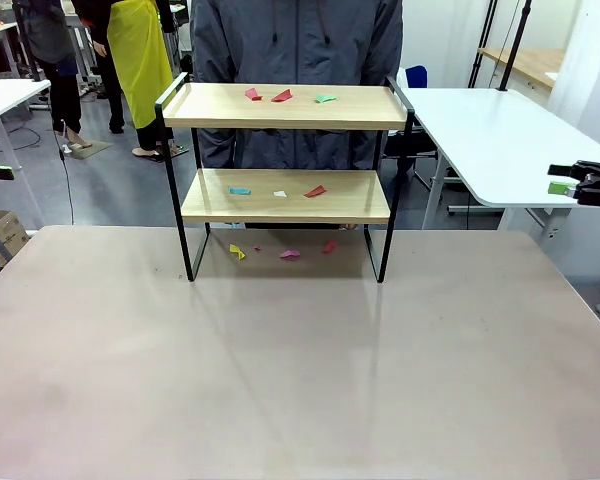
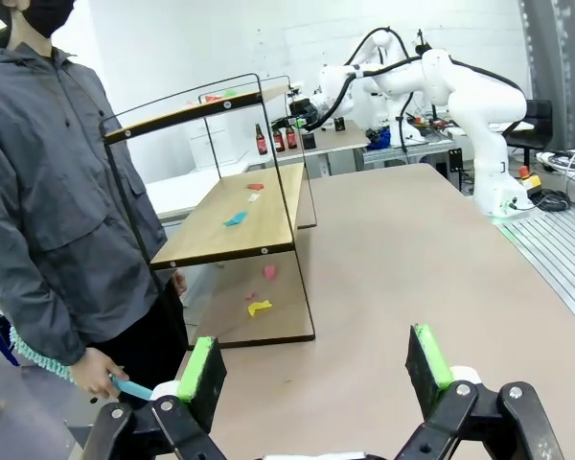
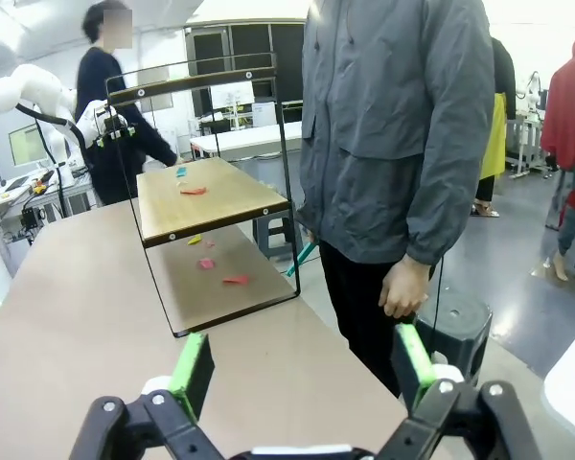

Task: Clean the shelf.
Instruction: Pick up the Duster handed by the human.

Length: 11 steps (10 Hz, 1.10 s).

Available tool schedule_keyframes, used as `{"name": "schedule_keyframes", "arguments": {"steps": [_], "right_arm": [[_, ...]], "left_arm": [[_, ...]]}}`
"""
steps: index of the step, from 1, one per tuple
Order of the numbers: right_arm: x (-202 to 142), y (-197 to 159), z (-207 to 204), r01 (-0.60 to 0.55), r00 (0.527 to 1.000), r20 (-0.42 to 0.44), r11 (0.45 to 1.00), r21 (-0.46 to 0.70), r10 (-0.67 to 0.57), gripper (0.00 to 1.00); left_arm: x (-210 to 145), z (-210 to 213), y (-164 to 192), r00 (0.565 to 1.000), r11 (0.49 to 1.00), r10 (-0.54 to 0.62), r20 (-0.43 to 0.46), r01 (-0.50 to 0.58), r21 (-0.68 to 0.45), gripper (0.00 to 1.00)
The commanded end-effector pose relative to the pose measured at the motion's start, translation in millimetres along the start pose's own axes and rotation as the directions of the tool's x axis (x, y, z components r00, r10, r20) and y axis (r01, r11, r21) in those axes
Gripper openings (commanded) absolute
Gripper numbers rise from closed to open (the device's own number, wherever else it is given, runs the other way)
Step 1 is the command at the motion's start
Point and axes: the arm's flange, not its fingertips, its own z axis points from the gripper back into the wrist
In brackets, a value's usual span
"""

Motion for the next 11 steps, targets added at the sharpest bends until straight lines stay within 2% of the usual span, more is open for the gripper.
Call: {"name": "schedule_keyframes", "arguments": {"steps": [1, 2, 3, 11], "right_arm": [[4.4, 2.1, 0.3, -0.008, 1.0, 0.014, 1.0, 0.002, 0.008, 1.0], [4.4, 2.1, 0.3, -0.008, 1.0, 0.014, 1.0, 0.002, 0.008, 1.0], [4.4, 2.1, 0.3, -0.008, 1.0, 0.014, 1.0, 0.002, 0.008, 1.0], [4.4, 2.1, 0.3, -0.008, 1.0, 0.014, 1.0, 0.002, 0.008, 1.0]], "left_arm": [[4.7, 5.2, 3.2, 0.999, 0.998, 0.02, 0.025, -0.021, 0.051, 1.0], [5.7, 4.3, 3.9, 0.998, 0.995, 0.048, 0.033, -0.051, 0.081, 1.0], [0.6, 3.9, -0.5, 1.0, 1.0, 0.003, 0.003, -0.003, 0.014, 1.0], [0.6, 3.9, -0.5, 1.0, 1.0, 0.003, 0.003, -0.003, 0.014, 1.0]]}}
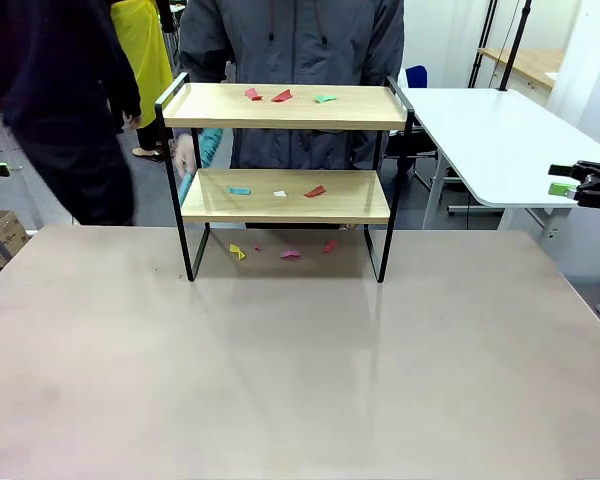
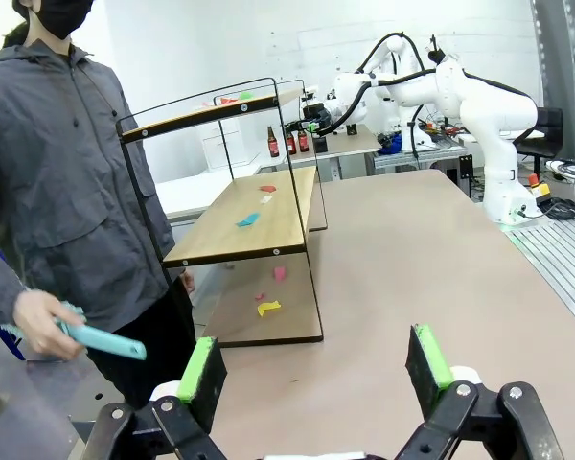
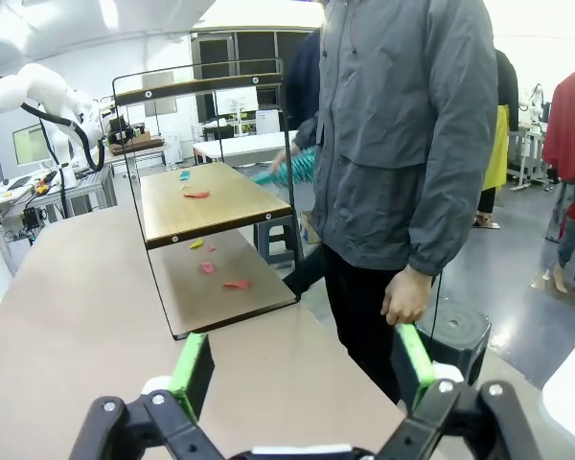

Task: Clean the shelf.
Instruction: Pick up the Duster handed by the human.

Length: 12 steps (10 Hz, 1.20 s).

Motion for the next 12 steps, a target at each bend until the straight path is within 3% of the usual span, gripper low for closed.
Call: {"name": "schedule_keyframes", "arguments": {"steps": [1, 12], "right_arm": [[6.0, 2.0, -0.2, 0.01, 1.0, -0.007, 1.0, -0.006, -0.01, 1.0], [6.0, 2.0, -0.2, 0.01, 1.0, -0.007, 1.0, -0.006, -0.01, 1.0]], "left_arm": [[-0.3, -1.0, -1.2, 1.0, 1.0, -0.013, -0.004, 0.013, -0.014, 1.0], [-0.3, -1.0, -1.2, 1.0, 1.0, -0.013, -0.004, 0.013, -0.014, 1.0]]}}
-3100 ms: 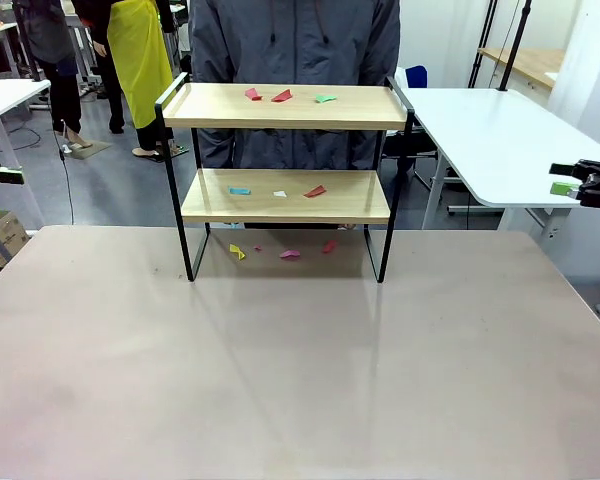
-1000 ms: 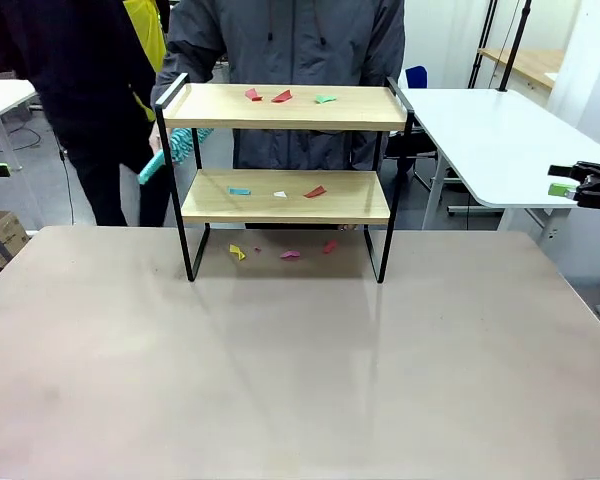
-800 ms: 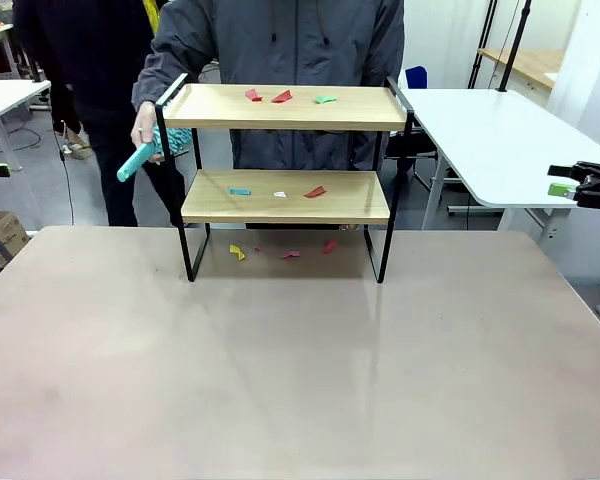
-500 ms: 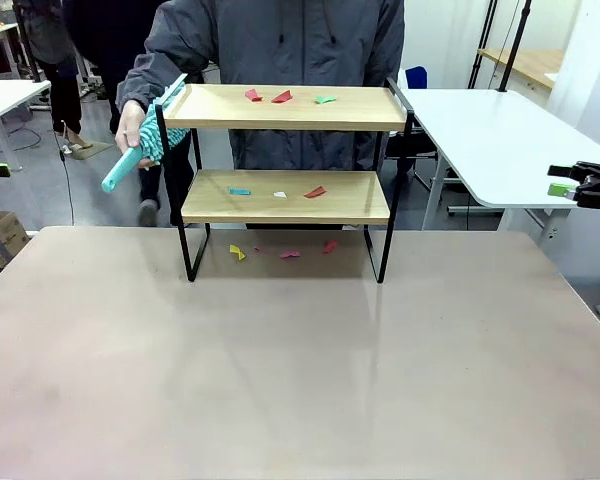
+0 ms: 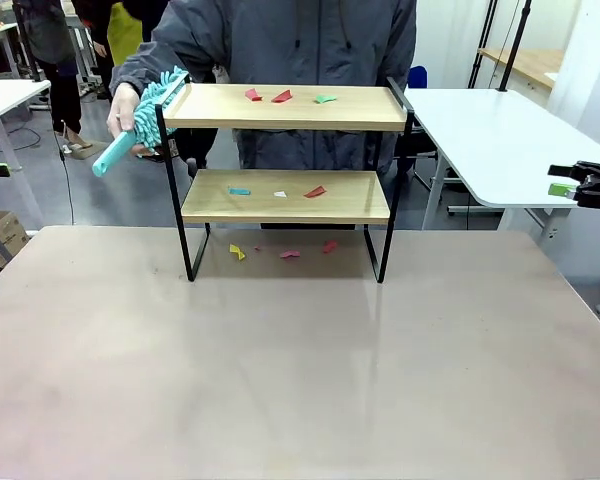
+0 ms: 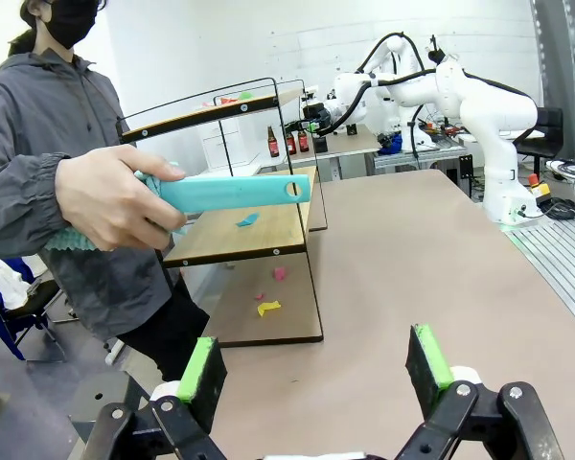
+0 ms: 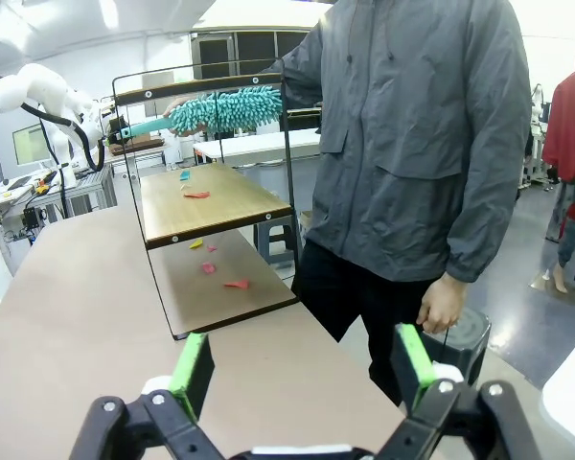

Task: Clean the shelf.
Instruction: Pick up the Duster handed by the human.

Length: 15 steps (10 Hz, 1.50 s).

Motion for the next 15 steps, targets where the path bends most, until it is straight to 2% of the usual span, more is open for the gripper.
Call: {"name": "schedule_keyframes", "arguments": {"steps": [1, 6, 8, 9, 11, 12, 13, 14, 15], "right_arm": [[6.0, 2.0, -0.2, 0.01, 1.0, -0.007, 1.0, -0.006, -0.01, 1.0], [6.0, 2.0, -0.2, 0.01, 1.0, -0.007, 1.0, -0.006, -0.01, 1.0], [6.0, 2.0, -0.2, 0.01, 1.0, -0.007, 1.0, -0.006, -0.01, 1.0], [6.0, 2.0, -0.2, 0.01, 1.0, -0.007, 1.0, -0.006, -0.01, 1.0], [6.0, 2.0, -0.2, 0.01, 1.0, -0.007, 1.0, -0.006, -0.01, 1.0], [6.0, 2.0, -0.2, 0.01, 1.0, -0.007, 1.0, -0.006, -0.01, 1.0], [6.0, 2.0, -0.2, 0.01, 1.0, -0.007, 1.0, -0.006, -0.01, 1.0], [6.0, 2.0, -0.2, 0.01, 1.0, -0.007, 1.0, -0.006, -0.01, 1.0], [6.0, 2.0, -0.2, 0.01, 1.0, -0.007, 1.0, -0.006, -0.01, 1.0]], "left_arm": [[-0.3, -1.0, -1.2, 1.0, 1.0, -0.013, -0.004, 0.013, -0.014, 1.0], [0.0, 0.0, 0.0, 1.0, 1.0, 0.0, 0.0, 0.0, 0.0, 1.0], [62.9, -3.7, -11.3, 0.979, 0.997, 0.019, -0.201, -0.004, 0.076, 1.0], [91.7, -4.5, -9.7, 0.96, 0.99, 0.074, -0.269, -0.038, 0.137, 1.0], [145.3, -8.9, -11.0, 0.918, 0.97, 0.206, -0.34, -0.145, 0.197, 1.0], [174.1, -18.6, -13.6, 0.881, 0.955, 0.269, -0.39, -0.191, 0.226, 1.0], [196.7, -28.4, -19.0, 0.853, 0.964, 0.234, -0.466, -0.141, 0.226, 1.0], [219.4, -39.3, -25.3, 0.802, 0.923, 0.343, -0.488, -0.192, 0.334, 1.0], [239.5, -53.3, -30.8, 0.752, 0.858, 0.46, -0.472, -0.238, 0.456, 1.0]]}}
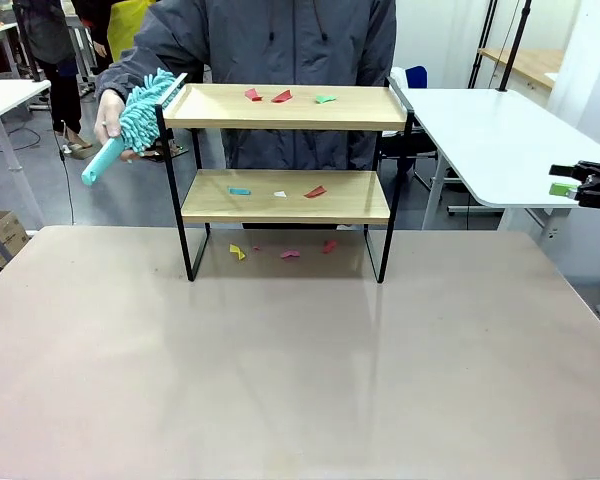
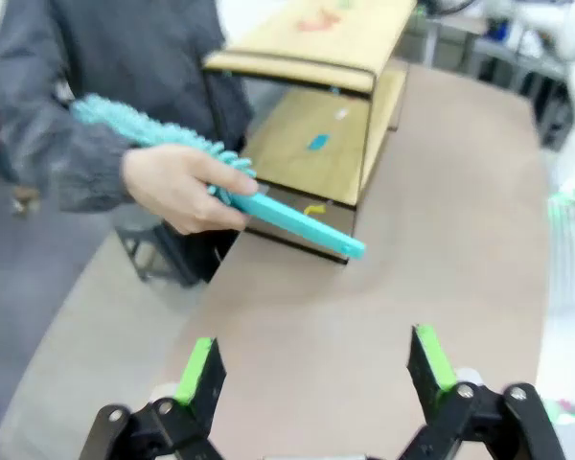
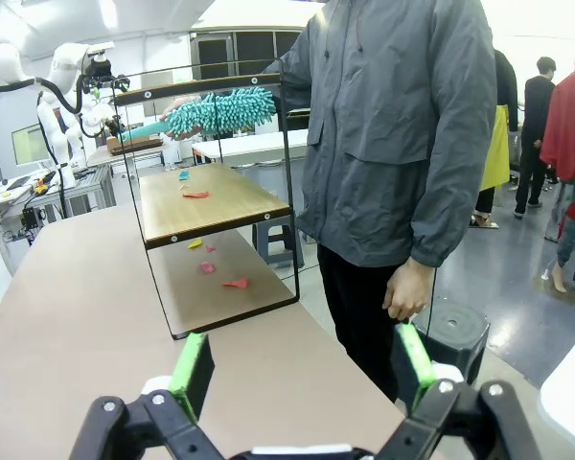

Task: Clean the shelf.
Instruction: Pick up the Duster handed by the human.

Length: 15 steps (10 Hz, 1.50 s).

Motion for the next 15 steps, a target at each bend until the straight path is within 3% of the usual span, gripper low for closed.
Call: {"name": "schedule_keyframes", "arguments": {"steps": [1, 4, 5, 6, 7, 8, 11, 13, 15], "right_arm": [[5.6, 2.4, -2.0, 0.011, 1.0, -0.007, 1.0, -0.003, -0.011, 1.0], [5.6, 2.4, -2.0, 0.011, 1.0, -0.007, 1.0, -0.003, -0.011, 1.0], [5.6, 2.4, -2.0, 0.011, 1.0, -0.007, 1.0, -0.003, -0.011, 1.0], [5.6, 2.4, -2.0, 0.011, 1.0, -0.007, 1.0, -0.003, -0.011, 1.0], [5.6, 2.4, -2.0, 0.011, 1.0, -0.007, 1.0, -0.003, -0.011, 1.0], [5.6, 2.4, -2.0, 0.011, 1.0, -0.007, 1.0, -0.003, -0.011, 1.0], [5.6, 2.4, -2.0, 0.011, 1.0, -0.007, 1.0, -0.003, -0.011, 1.0], [5.6, 2.4, -2.0, 0.011, 1.0, -0.007, 1.0, -0.003, -0.011, 1.0], [5.6, 2.4, -2.0, 0.011, 1.0, -0.007, 1.0, -0.003, -0.011, 1.0]], "left_arm": [[24.8, -17.0, -34.4, 0.974, 0.975, 0.187, -0.131, -0.168, 0.144, 1.0], [67.0, -46.0, -65.2, 0.911, 0.936, 0.337, -0.24, -0.294, 0.195, 1.0], [72.7, -70.7, -72.0, 0.884, 0.935, 0.347, -0.313, -0.299, 0.19, 1.0], [75.8, -86.0, -72.2, 0.877, 0.936, 0.348, -0.33, -0.306, 0.174, 1.0], [73.7, -90.0, -61.7, 0.893, 0.934, 0.355, -0.276, -0.325, 0.149, 1.0], [77.5, -75.0, -72.2, 0.893, 0.94, 0.332, -0.302, -0.288, 0.182, 1.0], [78.3, -89.7, -70.0, 0.888, 0.939, 0.341, -0.308, -0.305, 0.161, 1.0], [91.4, -115.3, -104.8, 0.905, 0.89, 0.367, -0.217, -0.273, 0.365, 1.0], [99.3, -144.5, -125.3, 0.911, 0.859, 0.376, -0.167, -0.275, 0.433, 1.0]]}}
